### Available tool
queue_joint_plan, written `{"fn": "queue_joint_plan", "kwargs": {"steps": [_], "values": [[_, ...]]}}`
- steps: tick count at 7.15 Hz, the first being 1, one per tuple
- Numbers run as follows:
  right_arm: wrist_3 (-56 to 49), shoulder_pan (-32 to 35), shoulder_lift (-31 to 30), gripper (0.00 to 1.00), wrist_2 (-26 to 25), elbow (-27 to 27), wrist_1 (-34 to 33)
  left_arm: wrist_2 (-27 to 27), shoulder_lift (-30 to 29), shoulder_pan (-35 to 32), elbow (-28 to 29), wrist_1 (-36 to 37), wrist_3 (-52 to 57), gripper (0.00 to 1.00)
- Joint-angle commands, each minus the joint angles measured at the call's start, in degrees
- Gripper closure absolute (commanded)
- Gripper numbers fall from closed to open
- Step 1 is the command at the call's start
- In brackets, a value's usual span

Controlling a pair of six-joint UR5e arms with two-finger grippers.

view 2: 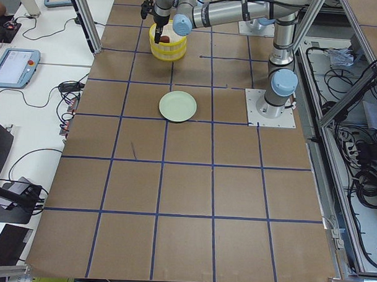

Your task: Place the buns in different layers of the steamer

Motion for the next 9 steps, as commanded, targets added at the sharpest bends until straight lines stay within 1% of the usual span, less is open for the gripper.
{"fn": "queue_joint_plan", "kwargs": {"steps": [1, 2, 3, 4, 5, 9], "values": [[0.03, -0.43, -1.59, 0.0, 0.32, -0.82, 1.75, 5.99, 10.53, 4.08, -0.01, -17.98, 5.81, 0.0], [0.03, -0.52, -1.33, 0.0, 0.42, -0.83, 2.1, 6.47, 13.63, 4.17, -0.09, -21.17, 5.81, 0.0], [0.12, -0.43, -1.33, 0.0, 1.12, -0.91, 2.46, 7.96, 14.88, 4.17, -0.44, -22.33, 5.9, 0.0], [1.25, -0.43, -0.98, 0.0, 1.03, -1.18, 2.55, 12.93, 15.24, 3.91, -1.49, -22.69, 5.9, 0.0], [1.35, -0.43, -0.89, 0.0, 1.03, -1.35, 2.9, 13.15, 15.76, 3.91, -0.8, -22.95, 5.99, 0.0], [1.17, -0.17, -1.68, 0.0, 0.33, -0.3, 3.16, 12.89, 15.94, 4.0, -1.59, -23.04, 6.34, 0.0]]}}
